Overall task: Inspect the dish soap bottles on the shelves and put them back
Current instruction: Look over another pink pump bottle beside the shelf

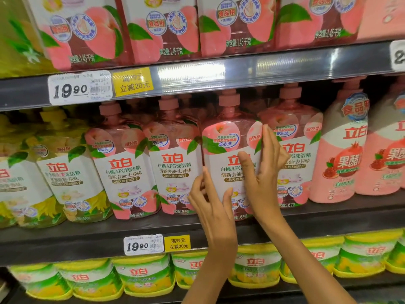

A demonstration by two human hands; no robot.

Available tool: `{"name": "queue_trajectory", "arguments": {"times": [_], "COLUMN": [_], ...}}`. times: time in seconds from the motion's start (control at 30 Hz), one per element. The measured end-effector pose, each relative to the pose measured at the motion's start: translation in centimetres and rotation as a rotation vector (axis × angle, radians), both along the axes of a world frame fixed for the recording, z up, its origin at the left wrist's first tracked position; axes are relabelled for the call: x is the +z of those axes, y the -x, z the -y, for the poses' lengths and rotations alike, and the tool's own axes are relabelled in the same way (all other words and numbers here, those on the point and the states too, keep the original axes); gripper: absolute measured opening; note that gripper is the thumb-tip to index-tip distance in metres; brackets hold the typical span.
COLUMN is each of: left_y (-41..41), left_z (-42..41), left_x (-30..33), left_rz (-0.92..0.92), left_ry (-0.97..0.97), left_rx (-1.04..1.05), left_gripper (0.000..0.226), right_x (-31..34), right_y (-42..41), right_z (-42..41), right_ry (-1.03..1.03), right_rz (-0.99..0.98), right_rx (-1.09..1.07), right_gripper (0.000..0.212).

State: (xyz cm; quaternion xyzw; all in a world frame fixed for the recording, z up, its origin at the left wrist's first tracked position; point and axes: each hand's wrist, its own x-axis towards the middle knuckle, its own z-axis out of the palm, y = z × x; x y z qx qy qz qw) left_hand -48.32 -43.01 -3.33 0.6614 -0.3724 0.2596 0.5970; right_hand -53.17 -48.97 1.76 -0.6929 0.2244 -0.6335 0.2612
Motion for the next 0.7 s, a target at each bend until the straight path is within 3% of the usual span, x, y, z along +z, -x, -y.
{"name": "queue_trajectory", "arguments": {"times": [0.23, 0.53, 0.7], "left_y": [-0.5, 0.1, 1.7], "left_z": [-0.4, -0.3, -0.8], "left_x": [-0.2, 0.3, 1.3], "left_rz": [0.094, 0.011, -0.140], "left_ry": [-0.091, -0.144, -0.120], "left_rx": [0.042, 0.026, 0.014], "left_gripper": [0.059, 0.064, 0.064], "right_x": [0.3, 0.7, 1.4], "right_y": [-0.5, -1.6, 1.5], "right_z": [-0.4, -0.8, -0.6], "right_ry": [0.048, 0.111, 0.146], "right_rz": [0.015, 0.041, -0.118], "right_rx": [-0.179, -0.345, -0.163], "right_gripper": [0.063, 0.060, 0.057]}}
